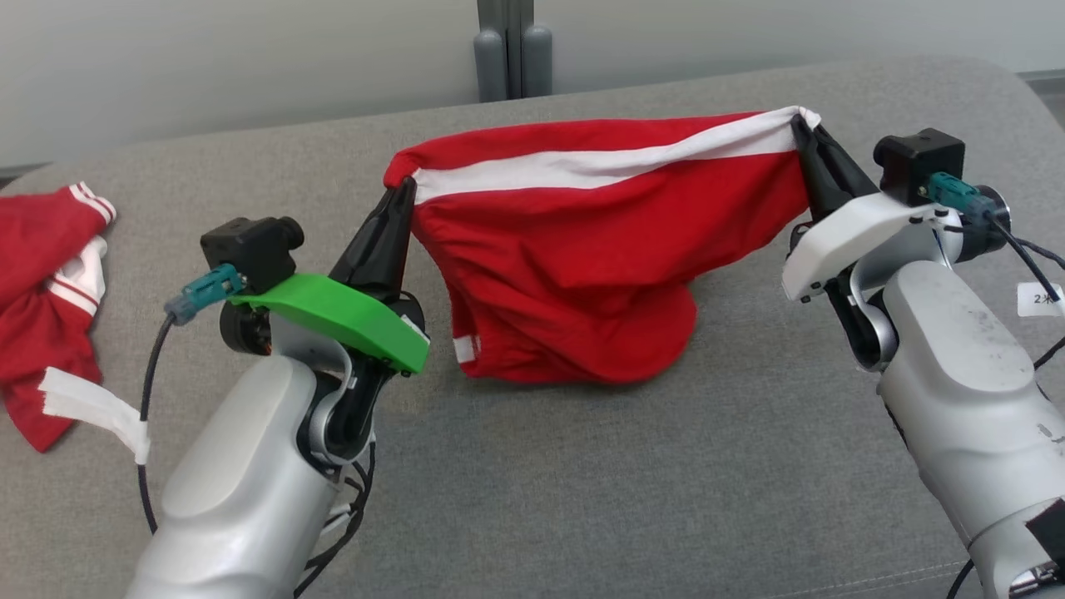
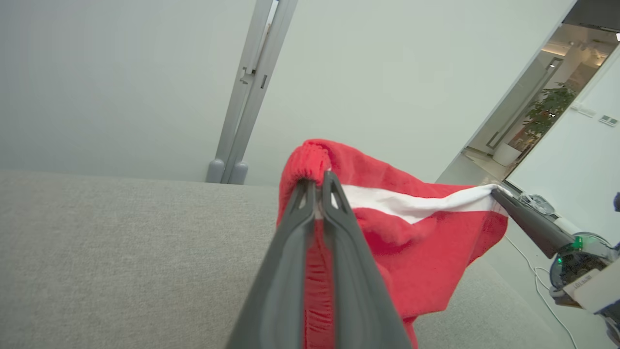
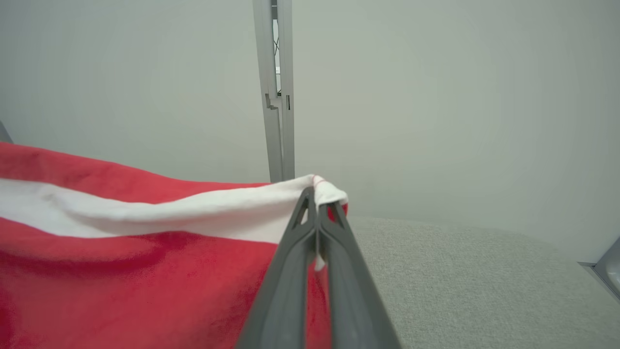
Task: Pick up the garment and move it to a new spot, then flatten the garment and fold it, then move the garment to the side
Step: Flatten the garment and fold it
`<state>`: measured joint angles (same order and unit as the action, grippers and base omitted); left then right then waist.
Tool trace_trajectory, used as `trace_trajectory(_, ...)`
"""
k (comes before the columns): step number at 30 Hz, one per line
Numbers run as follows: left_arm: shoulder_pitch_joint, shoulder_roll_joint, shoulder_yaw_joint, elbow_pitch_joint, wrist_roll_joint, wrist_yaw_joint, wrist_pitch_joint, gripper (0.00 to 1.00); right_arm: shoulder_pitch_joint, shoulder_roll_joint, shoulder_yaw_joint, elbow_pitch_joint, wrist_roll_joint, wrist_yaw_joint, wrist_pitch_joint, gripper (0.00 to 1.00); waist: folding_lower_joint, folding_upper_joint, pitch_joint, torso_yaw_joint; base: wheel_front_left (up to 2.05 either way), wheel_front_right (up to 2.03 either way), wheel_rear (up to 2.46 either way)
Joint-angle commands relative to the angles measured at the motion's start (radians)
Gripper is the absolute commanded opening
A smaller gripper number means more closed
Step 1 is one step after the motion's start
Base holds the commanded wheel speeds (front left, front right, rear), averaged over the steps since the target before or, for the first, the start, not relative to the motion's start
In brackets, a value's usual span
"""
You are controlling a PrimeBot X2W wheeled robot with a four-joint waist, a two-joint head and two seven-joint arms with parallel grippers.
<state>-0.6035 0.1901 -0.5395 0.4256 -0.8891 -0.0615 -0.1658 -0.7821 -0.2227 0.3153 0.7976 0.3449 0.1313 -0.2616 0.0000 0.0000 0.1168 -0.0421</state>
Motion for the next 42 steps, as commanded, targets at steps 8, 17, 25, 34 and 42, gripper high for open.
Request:
trace_trajectory(8,0.078,0.114,0.041,-0.363,0.001,0.090,0.060,0.00,0.234,-0.077,-0.114,-0.466,-0.015,-0.001,0.062,0.00,0.0000,0.0000,-0.180,-0.050,0.00,0.00,0.00)
trace_trajectory(17,0.101,0.214,0.067,-0.672,0.010,0.189,0.179,0.00,0.473,-0.035,-0.267,-1.052,-0.094,-0.001,0.304,0.00,0.0000,0.0000,-0.167,-0.069,0.00,0.00,0.00)
trace_trajectory(25,-0.041,0.218,0.042,-0.572,-0.011,0.176,0.296,0.00,0.433,0.002,-0.244,-1.053,-0.093,-0.001,0.375,0.00,0.0000,0.0000,-0.050,-0.095,0.00,0.00,0.00)
trace_trajectory(34,-0.454,0.160,0.061,-0.214,0.089,0.116,0.255,0.00,-0.028,0.090,-0.273,-0.632,-0.163,-0.001,0.146,0.00,0.0000,0.0000,0.162,-0.145,0.00,0.00,0.00)
trace_trajectory(42,-0.566,0.051,0.045,0.048,0.104,0.015,0.088,0.00,-0.165,0.162,-0.296,-0.386,-0.237,-0.001,0.001,0.00,0.0000,0.0000,0.268,-0.155,0.00,0.00,0.00)
